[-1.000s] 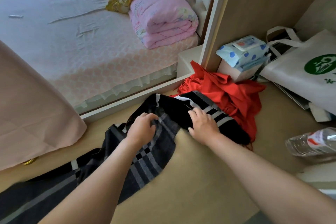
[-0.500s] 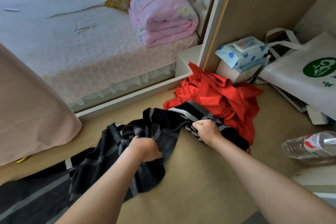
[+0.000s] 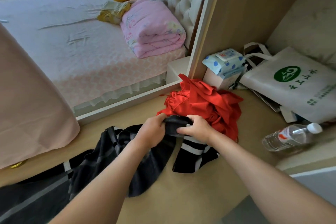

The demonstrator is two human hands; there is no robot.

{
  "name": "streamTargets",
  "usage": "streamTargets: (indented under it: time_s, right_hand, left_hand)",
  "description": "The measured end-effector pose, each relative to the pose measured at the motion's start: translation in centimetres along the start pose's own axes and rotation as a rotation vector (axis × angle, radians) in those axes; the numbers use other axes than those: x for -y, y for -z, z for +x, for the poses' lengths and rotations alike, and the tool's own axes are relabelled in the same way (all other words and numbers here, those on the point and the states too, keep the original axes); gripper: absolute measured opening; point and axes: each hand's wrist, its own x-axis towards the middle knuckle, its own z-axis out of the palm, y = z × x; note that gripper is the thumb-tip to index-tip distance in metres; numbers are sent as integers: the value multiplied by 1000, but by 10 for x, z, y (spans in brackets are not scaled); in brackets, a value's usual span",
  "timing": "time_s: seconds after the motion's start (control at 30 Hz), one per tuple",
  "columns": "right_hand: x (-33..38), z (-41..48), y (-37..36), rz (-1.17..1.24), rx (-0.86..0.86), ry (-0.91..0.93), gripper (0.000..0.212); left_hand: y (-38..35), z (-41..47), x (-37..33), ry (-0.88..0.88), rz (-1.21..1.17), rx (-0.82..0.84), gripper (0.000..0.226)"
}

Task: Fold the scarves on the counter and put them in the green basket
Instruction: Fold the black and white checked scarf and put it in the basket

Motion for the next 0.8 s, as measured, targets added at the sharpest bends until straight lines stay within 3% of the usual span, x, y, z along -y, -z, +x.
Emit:
streamTargets:
  time_s: [0.1, 0.2, 0.37, 0.4, 0.5, 0.57, 0.63, 0.7, 0.8]
  right_hand:
    - [-3, -10, -3, -474, -162, -66, 15]
    - [-4, -28, -1, -672, -231, -241, 20]
    - [-8, -53, 0, -370, -65, -452, 14]
    - [-6, -58, 1, -295, -23, -471, 22]
    - [12, -76, 6, -64, 131, -518, 5]
    - [23, -79, 11, -15, 134, -512, 12]
    - [28, -68, 18, -114, 15, -430, 11]
    - [23, -47, 25, -244, -241, -302, 8]
    - [17, -25, 36, -484, -558, -167, 56]
  left_hand:
    - [22, -10, -4, 1, 102, 40, 30]
    - [38, -20, -9, 21, 260, 37, 24]
    - [61, -34, -6, 74, 418, 39, 28]
    - [64, -36, -5, 95, 439, 54, 28]
    - [70, -37, -5, 176, 488, 105, 27]
    - [72, -34, -6, 219, 511, 112, 31]
    - [72, -29, -7, 196, 525, 5, 32]
    - [67, -22, -5, 144, 506, -189, 31]
    - [49, -19, 0, 126, 474, -336, 49]
